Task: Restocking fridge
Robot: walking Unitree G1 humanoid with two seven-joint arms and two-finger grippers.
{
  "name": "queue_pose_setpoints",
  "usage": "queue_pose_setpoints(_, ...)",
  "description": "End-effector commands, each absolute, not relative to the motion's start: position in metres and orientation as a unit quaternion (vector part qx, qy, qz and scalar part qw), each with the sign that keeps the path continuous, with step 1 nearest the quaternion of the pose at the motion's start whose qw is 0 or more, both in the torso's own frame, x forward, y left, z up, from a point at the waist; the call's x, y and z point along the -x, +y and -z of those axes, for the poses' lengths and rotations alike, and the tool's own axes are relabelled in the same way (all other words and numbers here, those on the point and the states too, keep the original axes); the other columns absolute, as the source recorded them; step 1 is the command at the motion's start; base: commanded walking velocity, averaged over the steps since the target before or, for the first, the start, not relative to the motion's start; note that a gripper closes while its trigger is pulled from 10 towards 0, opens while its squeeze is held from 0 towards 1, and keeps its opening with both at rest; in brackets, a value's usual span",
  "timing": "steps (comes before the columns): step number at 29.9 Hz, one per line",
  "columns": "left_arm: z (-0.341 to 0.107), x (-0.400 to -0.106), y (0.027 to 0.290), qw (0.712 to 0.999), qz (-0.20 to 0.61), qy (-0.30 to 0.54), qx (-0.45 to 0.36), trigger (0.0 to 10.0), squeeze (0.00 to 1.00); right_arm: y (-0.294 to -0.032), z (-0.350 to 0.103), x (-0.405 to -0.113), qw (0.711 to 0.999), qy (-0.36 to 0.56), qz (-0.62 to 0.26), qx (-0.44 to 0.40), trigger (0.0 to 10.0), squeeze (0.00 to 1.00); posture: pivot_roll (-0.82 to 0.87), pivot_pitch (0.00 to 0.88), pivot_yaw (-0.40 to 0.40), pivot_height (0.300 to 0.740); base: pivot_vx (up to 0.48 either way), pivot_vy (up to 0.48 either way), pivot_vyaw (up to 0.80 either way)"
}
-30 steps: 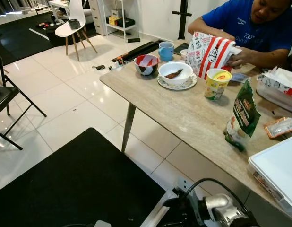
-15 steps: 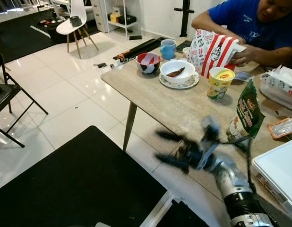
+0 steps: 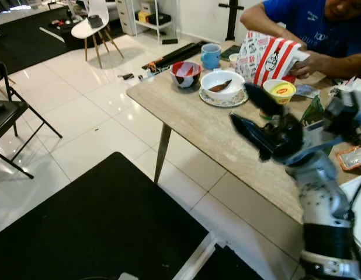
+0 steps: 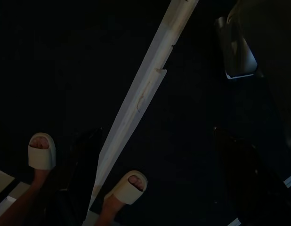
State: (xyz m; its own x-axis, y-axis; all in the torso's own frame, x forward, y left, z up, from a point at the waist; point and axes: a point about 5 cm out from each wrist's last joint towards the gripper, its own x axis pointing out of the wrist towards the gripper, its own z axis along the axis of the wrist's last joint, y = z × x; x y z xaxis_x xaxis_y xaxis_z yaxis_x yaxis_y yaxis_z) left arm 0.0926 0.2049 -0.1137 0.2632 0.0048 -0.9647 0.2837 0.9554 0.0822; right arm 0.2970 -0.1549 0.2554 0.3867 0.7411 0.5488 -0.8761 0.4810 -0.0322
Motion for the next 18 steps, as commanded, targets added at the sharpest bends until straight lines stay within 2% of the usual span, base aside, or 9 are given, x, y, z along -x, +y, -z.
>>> queue_pose_setpoints(1, 0.114, -0.086, 0.209, 0.778, 0.092, 0.609, -0.127, 10.0, 0.0, -0.159, -0.261, -0.298, 0.847, -0.256, -0.454, -0.1, 10.0, 1.0, -0.09, 0.053, 0.058, 0.74, 0.0, 0.0, 0.0)
queue_pose_setpoints(2, 0.114, -0.086, 0.209, 0.778, 0.092, 0.609, -0.127, 10.0, 0.0, -0.159, -0.261, -0.298, 0.847, -0.256, -0.454, -0.1, 10.0, 1.0, -0.09, 0.053, 0.058, 0.74, 0.0, 0.0, 0.0)
queue_pose_setpoints(3, 0.114, -0.086, 0.209, 0.777, 0.094, 0.609, -0.128, 10.0, 0.0, -0.168, -0.269, -0.3, 0.864, -0.263, -0.422, -0.08, 10.0, 0.16, -0.1, 0.05, 0.06, 0.74, 0.0, 0.0, 0.0)
queue_pose_setpoints(5, 0.115, -0.086, 0.208, 0.777, 0.095, 0.609, -0.128, 10.0, 0.0, -0.174, -0.275, -0.301, 0.874, -0.269, -0.398, -0.071, 10.0, 0.16, -0.1, 0.049, 0.06, 0.74, 0.0, 0.0, 0.0)
queue_pose_setpoints(6, 0.114, -0.087, 0.208, 0.777, 0.096, 0.608, -0.129, 10.0, 0.0, -0.182, -0.283, -0.303, 0.892, -0.271, -0.359, -0.05, 10.0, 0.0, -0.1, 0.048, 0.06, 0.74, 0.0, 0.0, 0.0)
queue_pose_setpoints(11, 0.114, -0.09, 0.207, 0.779, 0.1, 0.605, -0.131, 10.0, 0.0, -0.203, -0.288, -0.307, 0.931, -0.238, -0.278, 0.006, 10.0, 0.0, -0.11, 0.047, 0.064, 0.74, 0.0, 0.0, 0.0)
queue_pose_setpoints(13, 0.114, -0.09, 0.207, 0.779, 0.1, 0.605, -0.131, 10.0, 0.0, -0.203, -0.288, -0.307, 0.931, -0.238, -0.278, 0.006, 10.0, 0.0, -0.11, 0.047, 0.064, 0.74, 0.0, 0.0, 0.0)
queue_pose_setpoints(15, 0.113, -0.093, 0.206, 0.78, 0.103, 0.603, -0.133, 10.0, 0.0, -0.217, -0.283, -0.312, 0.957, -0.185, -0.215, 0.051, 10.0, 0.0, -0.11, 0.048, 0.065, 0.74, 0.0, 0.0, 0.0)
queue_pose_setpoints(18, 0.113, -0.093, 0.206, 0.78, 0.104, 0.603, -0.134, 10.0, 0.0, -0.224, -0.28, -0.313, 0.969, -0.152, -0.18, 0.076, 10.0, 0.0, -0.11, 0.049, 0.065, 0.74, 0.0, 0.0, 0.0)
